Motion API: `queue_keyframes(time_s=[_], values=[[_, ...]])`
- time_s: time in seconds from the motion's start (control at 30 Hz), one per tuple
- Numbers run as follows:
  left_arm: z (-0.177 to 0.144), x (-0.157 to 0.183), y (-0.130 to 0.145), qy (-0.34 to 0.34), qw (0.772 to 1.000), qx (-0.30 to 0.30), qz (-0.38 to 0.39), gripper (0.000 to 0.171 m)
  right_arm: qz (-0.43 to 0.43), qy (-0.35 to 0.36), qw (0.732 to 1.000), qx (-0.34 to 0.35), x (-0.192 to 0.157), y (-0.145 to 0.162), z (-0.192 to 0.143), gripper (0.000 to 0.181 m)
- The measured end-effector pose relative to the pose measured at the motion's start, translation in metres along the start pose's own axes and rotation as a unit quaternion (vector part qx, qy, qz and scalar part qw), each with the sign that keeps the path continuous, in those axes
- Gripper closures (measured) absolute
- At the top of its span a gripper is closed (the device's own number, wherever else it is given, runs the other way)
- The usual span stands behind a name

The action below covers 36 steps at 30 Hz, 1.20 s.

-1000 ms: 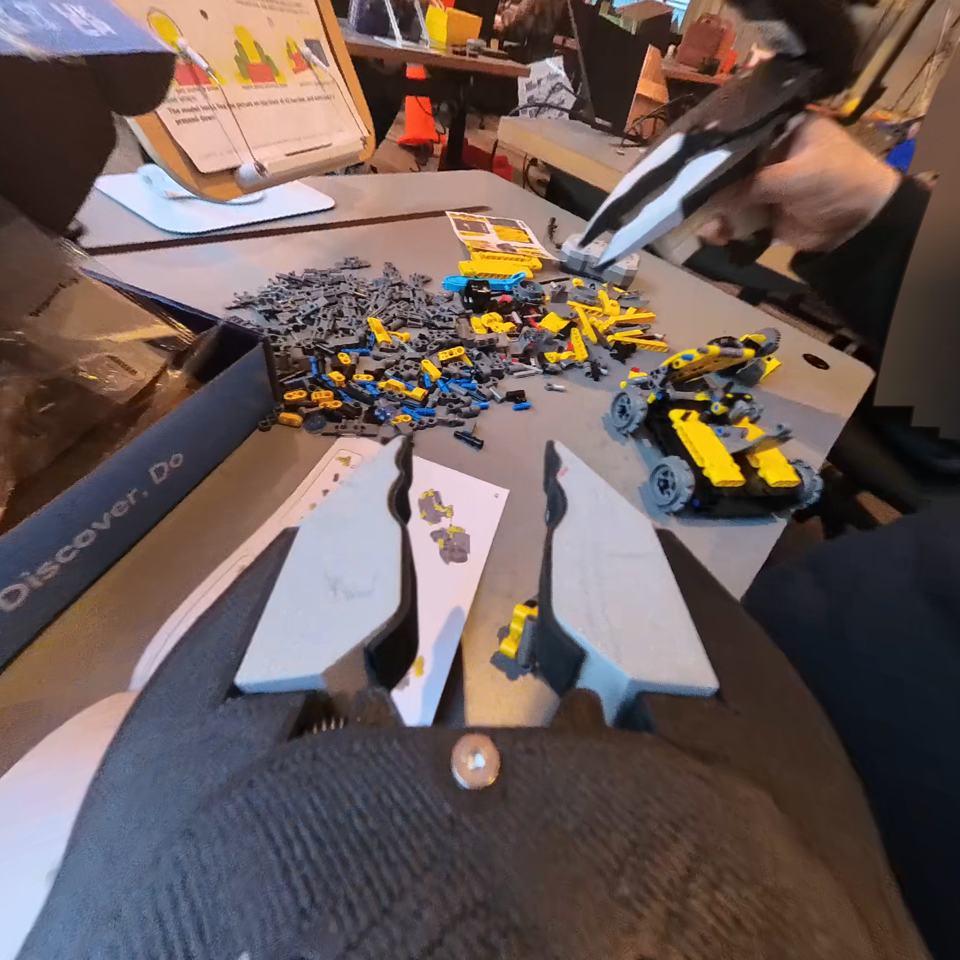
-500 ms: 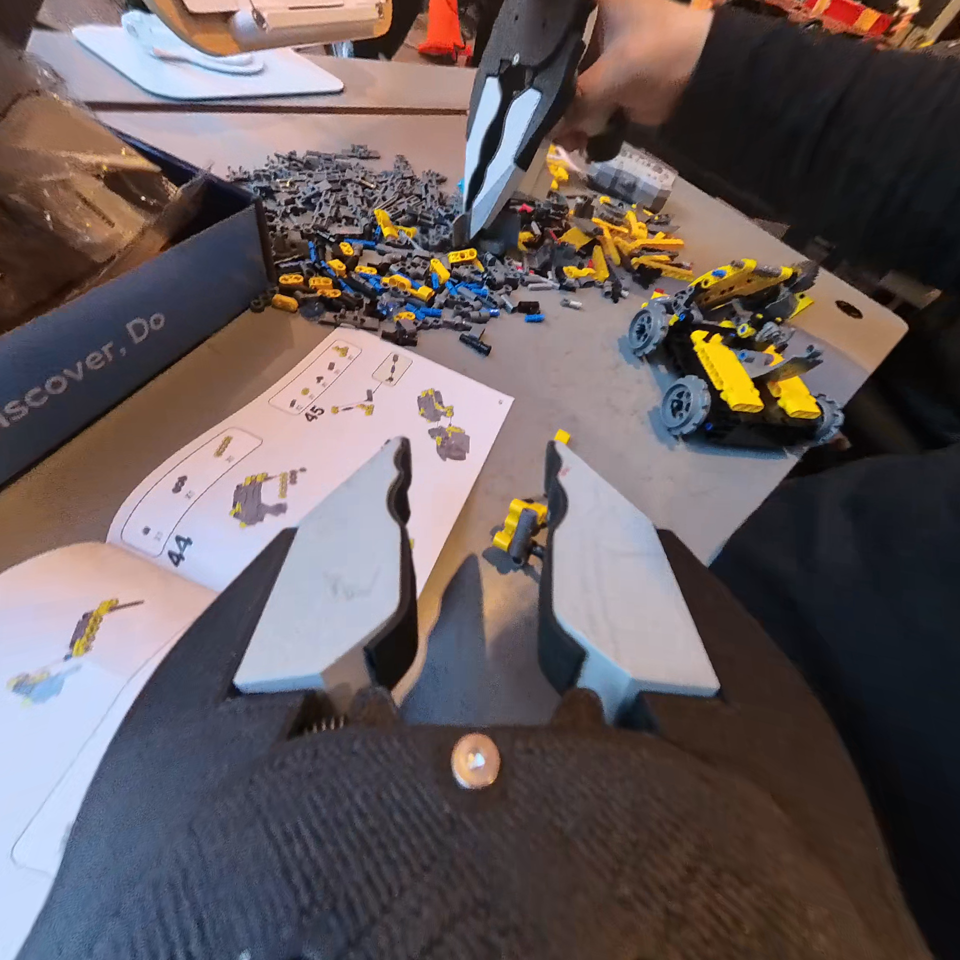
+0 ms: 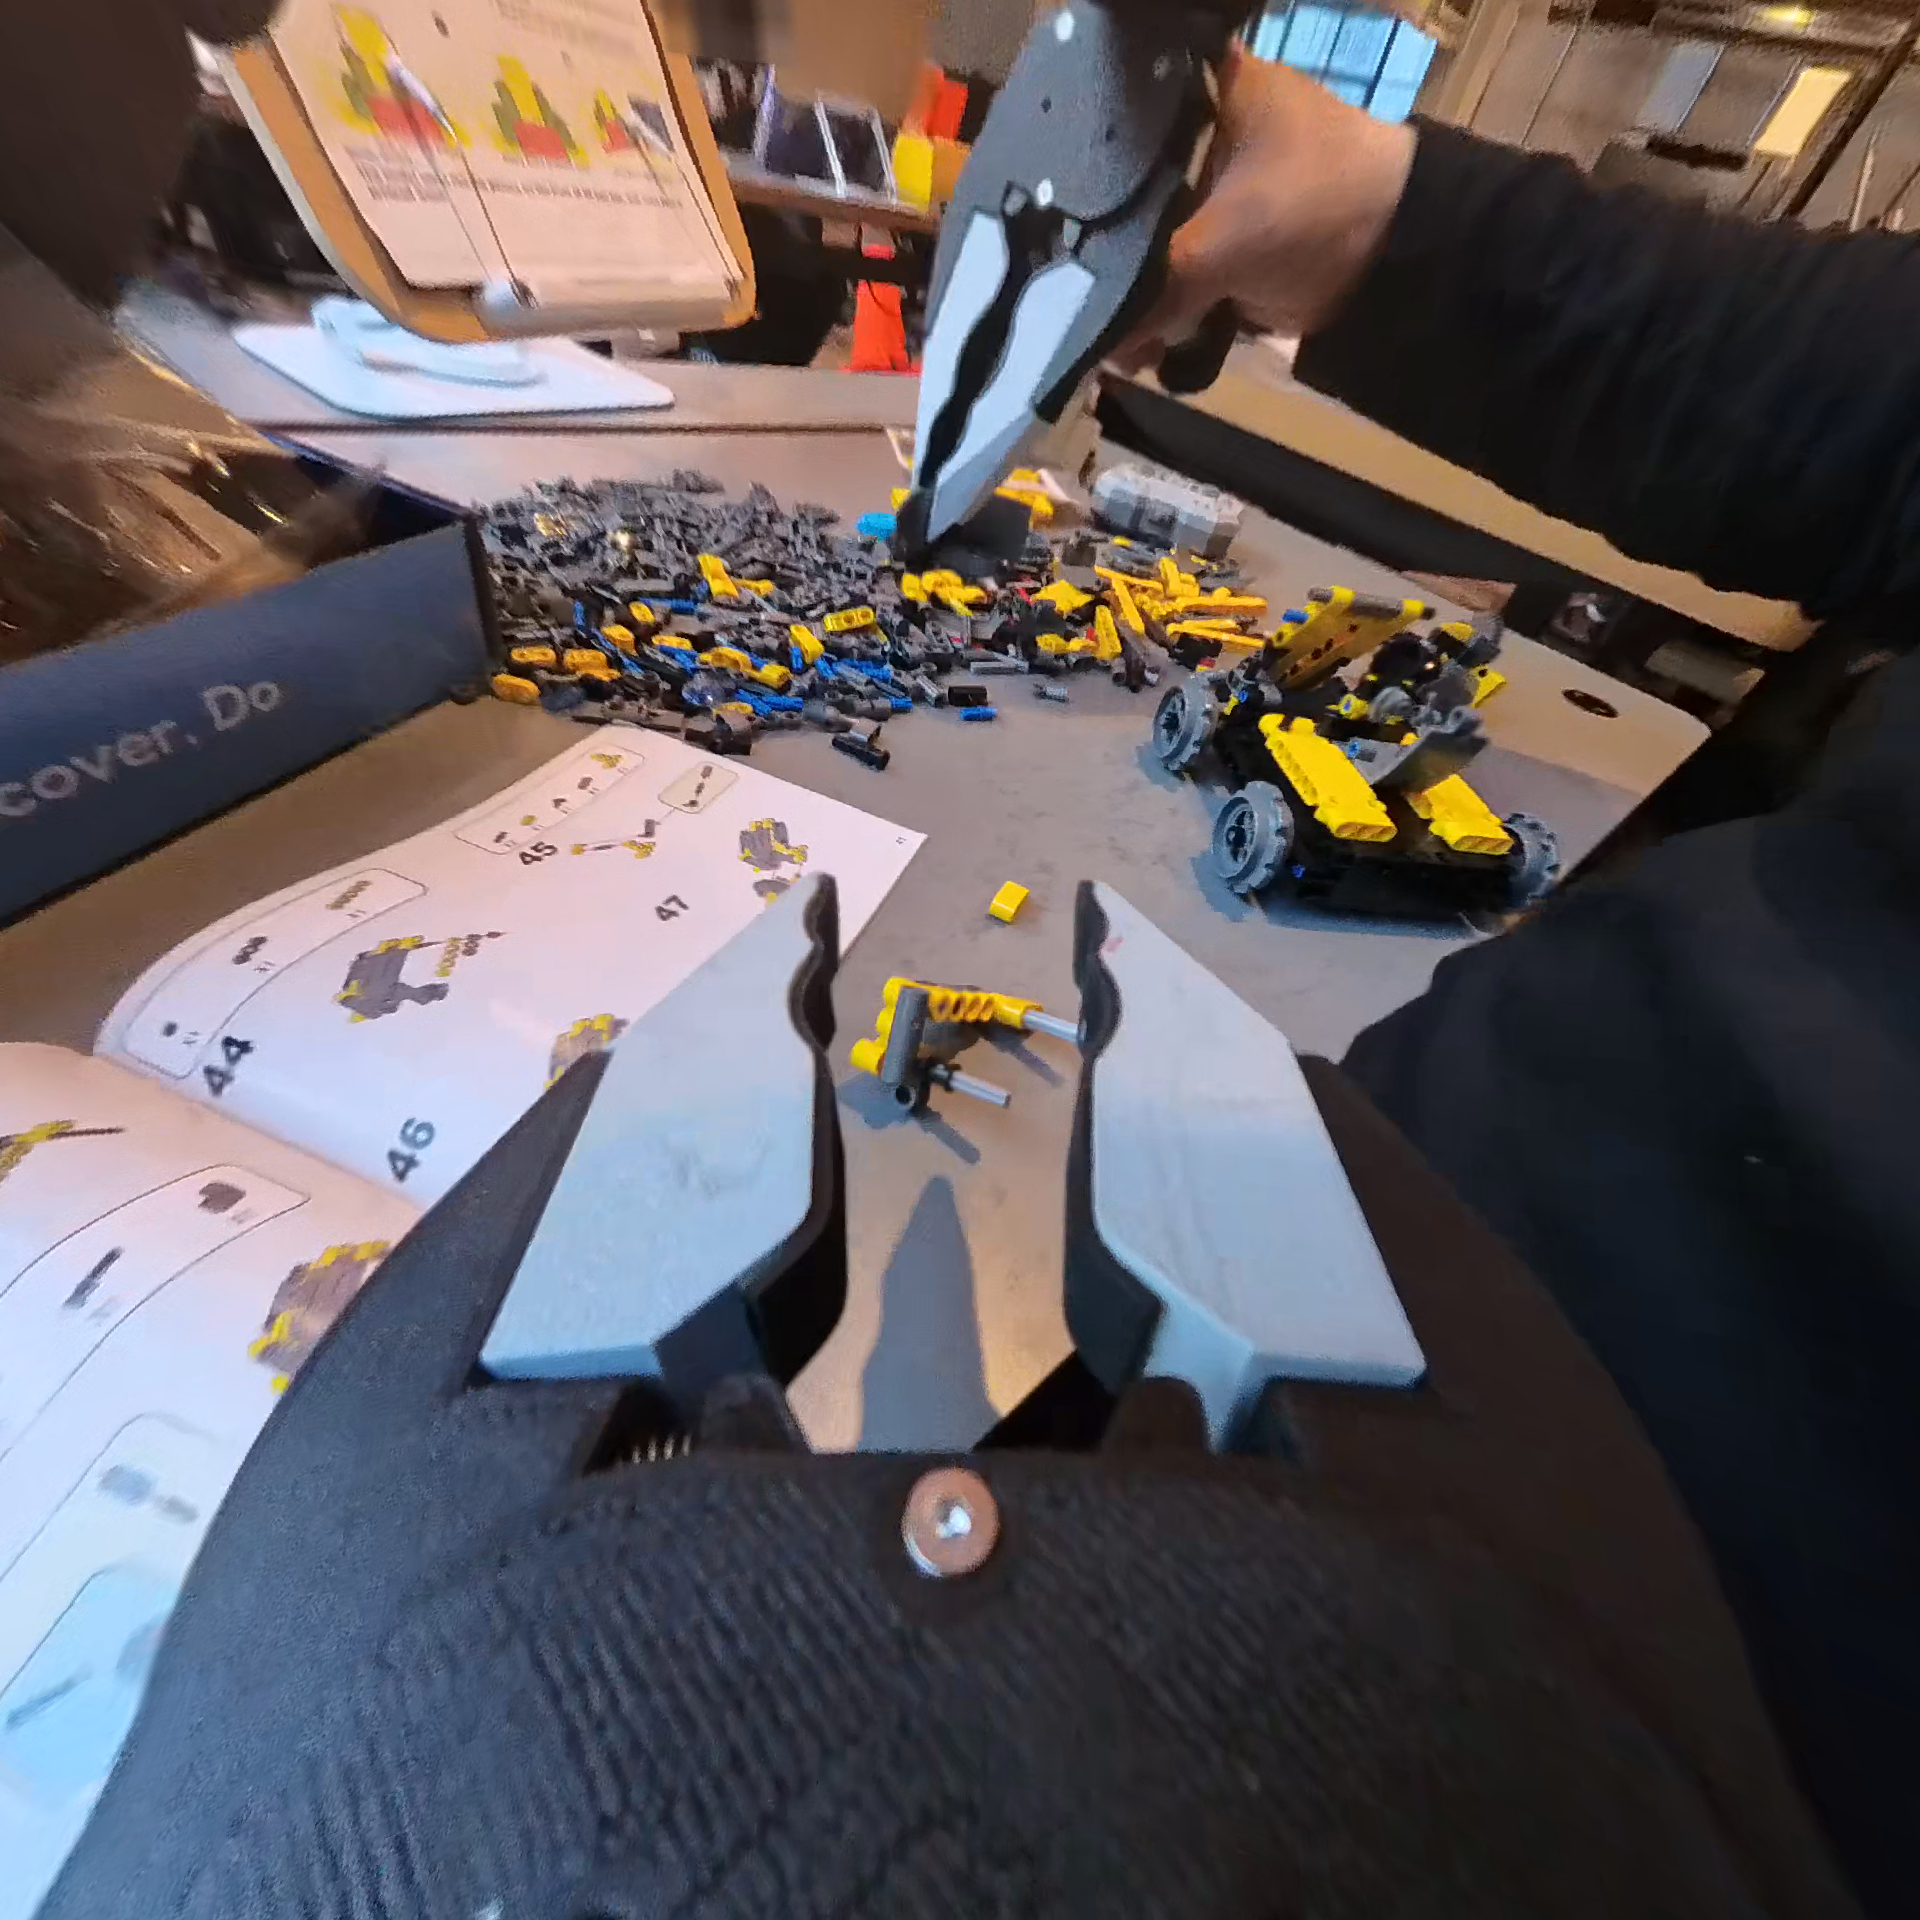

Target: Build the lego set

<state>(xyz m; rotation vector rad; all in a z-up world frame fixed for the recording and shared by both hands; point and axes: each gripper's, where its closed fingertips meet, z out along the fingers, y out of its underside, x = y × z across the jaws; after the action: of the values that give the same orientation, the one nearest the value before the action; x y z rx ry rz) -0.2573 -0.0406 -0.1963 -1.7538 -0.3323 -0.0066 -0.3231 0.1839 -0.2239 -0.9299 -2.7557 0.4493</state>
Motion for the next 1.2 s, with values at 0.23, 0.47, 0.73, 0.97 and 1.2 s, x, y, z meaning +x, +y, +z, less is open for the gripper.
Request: queue_keyframes(time_s=[0.23,0.47,0.73,0.97,1.2], values=[[-0.02,-0.002,-0.005,-0.013,0.997,0.068,0.035,0.145,0.004,0.006,1.0,0.009,-0.006,-0.002,-0.001,0.175],[-0.029,-0.013,-0.005,-0.013,0.997,0.068,0.016,0.142,-0.059,-0.026,0.997,0.041,-0.032,-0.035,0.0,0.175],[-0.035,-0.028,0.002,-0.004,0.997,0.066,-0.033,0.142,-0.056,-0.033,0.997,-0.038,-0.015,-0.022,0.044,0.175],[-0.024,-0.026,0.009,-0.006,0.998,0.051,-0.027,0.144,0.001,-0.011,1.0,-0.013,0.035,-0.029,0.042,0.155],[-0.015,-0.025,0.007,-0.034,0.999,0.021,0.017,0.143,0.068,0.045,0.996,0.023,0.054,0.007,0.002,0.158]])
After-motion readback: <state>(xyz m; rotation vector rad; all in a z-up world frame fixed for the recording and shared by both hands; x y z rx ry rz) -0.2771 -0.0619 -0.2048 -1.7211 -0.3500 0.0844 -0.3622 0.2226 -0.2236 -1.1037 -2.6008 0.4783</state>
